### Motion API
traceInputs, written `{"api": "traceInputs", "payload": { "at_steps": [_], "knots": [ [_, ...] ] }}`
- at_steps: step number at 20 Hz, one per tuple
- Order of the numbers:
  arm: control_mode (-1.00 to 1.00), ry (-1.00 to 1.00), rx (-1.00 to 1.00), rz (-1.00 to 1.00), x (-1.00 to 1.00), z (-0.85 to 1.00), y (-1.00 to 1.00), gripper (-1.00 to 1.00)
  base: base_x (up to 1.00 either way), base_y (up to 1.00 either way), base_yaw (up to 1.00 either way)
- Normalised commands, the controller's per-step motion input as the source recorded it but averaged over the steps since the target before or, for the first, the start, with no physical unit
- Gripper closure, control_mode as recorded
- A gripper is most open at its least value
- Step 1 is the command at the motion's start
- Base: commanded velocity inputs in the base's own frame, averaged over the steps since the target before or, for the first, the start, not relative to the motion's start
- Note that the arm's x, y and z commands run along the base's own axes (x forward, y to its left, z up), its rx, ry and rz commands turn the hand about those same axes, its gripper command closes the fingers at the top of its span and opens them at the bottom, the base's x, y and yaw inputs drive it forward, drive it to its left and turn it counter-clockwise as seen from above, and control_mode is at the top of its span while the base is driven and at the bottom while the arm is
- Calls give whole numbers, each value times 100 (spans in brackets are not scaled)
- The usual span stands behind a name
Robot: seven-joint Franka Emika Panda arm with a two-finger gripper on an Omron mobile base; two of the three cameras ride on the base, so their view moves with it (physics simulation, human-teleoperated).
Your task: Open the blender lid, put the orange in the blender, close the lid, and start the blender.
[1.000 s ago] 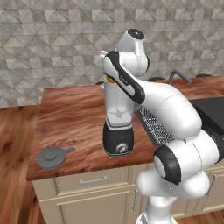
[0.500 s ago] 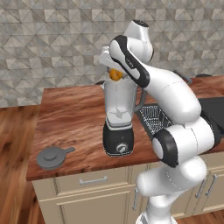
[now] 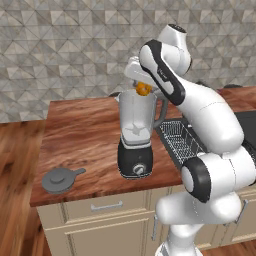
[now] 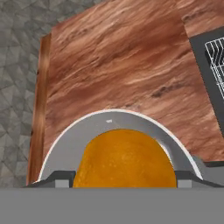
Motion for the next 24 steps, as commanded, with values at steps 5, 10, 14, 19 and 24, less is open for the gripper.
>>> {"api": "traceInputs", "payload": {
  "at_steps": [5, 10, 14, 19, 24],
  "knots": [
    [-100, 1, -5, 4, 0, -47, 25, 100, 0, 0, 0],
    [-100, 0, -7, 5, 0, -43, 18, 100, 0, 0, 0],
    [-100, 2, -9, 4, 0, -51, 16, 100, 0, 0, 0],
    [-100, 6, -12, 8, 0, -62, 10, 100, 0, 0, 0],
    [-100, 3, -12, 17, -23, -61, 5, 100, 0, 0, 0]
  ]
}}
